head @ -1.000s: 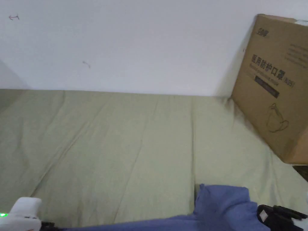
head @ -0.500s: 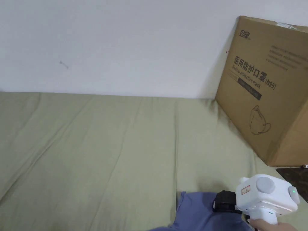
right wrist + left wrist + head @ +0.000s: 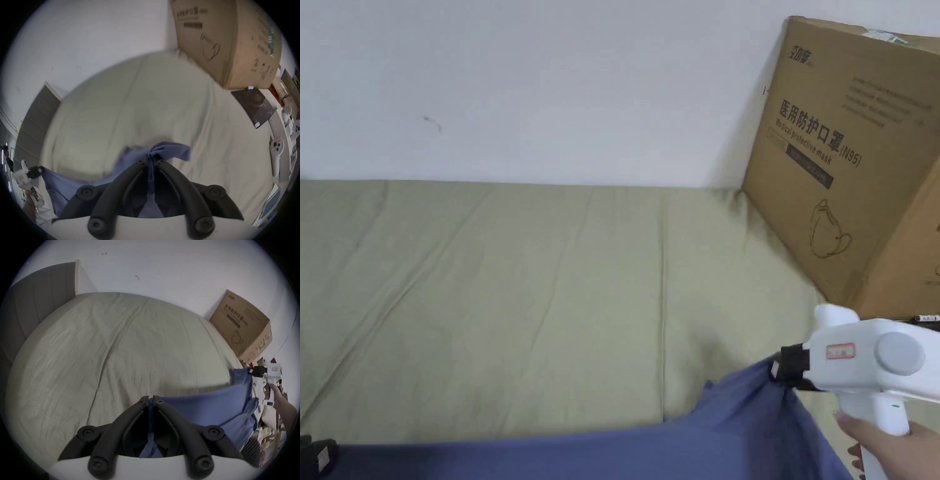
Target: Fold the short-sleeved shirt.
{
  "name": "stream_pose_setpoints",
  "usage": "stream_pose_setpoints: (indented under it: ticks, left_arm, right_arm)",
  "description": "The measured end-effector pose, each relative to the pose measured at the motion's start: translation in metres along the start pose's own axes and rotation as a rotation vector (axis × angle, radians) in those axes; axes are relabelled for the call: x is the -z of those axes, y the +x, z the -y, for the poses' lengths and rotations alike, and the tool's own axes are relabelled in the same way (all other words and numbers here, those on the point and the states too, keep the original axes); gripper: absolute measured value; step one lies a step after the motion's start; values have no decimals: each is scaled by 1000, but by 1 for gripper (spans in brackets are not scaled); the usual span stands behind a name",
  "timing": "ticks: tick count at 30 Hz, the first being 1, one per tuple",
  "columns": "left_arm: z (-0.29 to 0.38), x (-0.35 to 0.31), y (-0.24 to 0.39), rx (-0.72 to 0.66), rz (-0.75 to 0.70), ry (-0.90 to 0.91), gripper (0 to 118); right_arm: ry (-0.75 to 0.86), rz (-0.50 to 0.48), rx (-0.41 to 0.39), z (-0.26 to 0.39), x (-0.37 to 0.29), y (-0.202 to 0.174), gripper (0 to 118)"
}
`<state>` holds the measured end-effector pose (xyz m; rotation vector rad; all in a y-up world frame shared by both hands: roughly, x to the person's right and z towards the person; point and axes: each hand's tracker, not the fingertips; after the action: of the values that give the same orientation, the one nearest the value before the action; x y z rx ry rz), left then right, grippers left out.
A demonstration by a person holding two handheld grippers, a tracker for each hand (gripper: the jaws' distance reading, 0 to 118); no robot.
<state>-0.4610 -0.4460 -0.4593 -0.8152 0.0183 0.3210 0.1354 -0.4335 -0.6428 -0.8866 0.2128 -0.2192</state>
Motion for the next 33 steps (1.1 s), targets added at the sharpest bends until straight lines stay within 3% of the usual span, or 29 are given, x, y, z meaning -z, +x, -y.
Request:
stream_pose_setpoints:
  ticks: [4, 10, 13, 17, 21, 22, 23, 24, 25, 26, 27, 30, 33]
  left_arm:
    - [-15, -18, 6, 25, 25, 46, 3]
    - [-3, -52, 6, 86, 75, 19, 3]
    - [22, -63, -1, 136, 72, -73, 3]
    - [73, -81, -12, 50, 98, -202, 3]
    - [120, -90, -12, 165, 89, -308, 4]
    - [126, -91, -12, 170, 99, -330, 9]
    - [129, -93, -11, 167, 104, -331, 26]
    - [132, -96, -9, 176, 89, -323, 69]
    - [132, -99, -8, 192, 74, -320, 99]
    - [132, -105, -7, 193, 77, -313, 109]
    - [127, -115, -4, 196, 94, -271, 103]
    - [107, -143, 11, 130, 138, -179, 104]
    - [89, -182, 42, 98, 144, 81, 104]
  right_arm:
    - [102, -22, -2, 0, -46, -7, 5]
    - [100, -43, 14, 57, -117, 9, 5]
    - [9, -38, 23, 110, -148, 23, 5]
    - [-217, -26, 33, 182, -166, 42, 5]
    - [-308, 4, 133, 226, -159, 61, 5]
    - [-294, 6, 144, 228, -156, 63, 5]
    - [-286, 1, 153, 228, -154, 64, 6]
    - [-277, -5, 162, 226, -154, 65, 22]
    - [-245, 2, 173, 223, -157, 62, 55]
    - [-240, 5, 175, 218, -161, 59, 92]
    - [-228, 18, 176, 214, -166, 54, 105]
    - [-122, -40, 158, 191, -195, 27, 105]
    - [142, -41, -16, 176, -235, -24, 105]
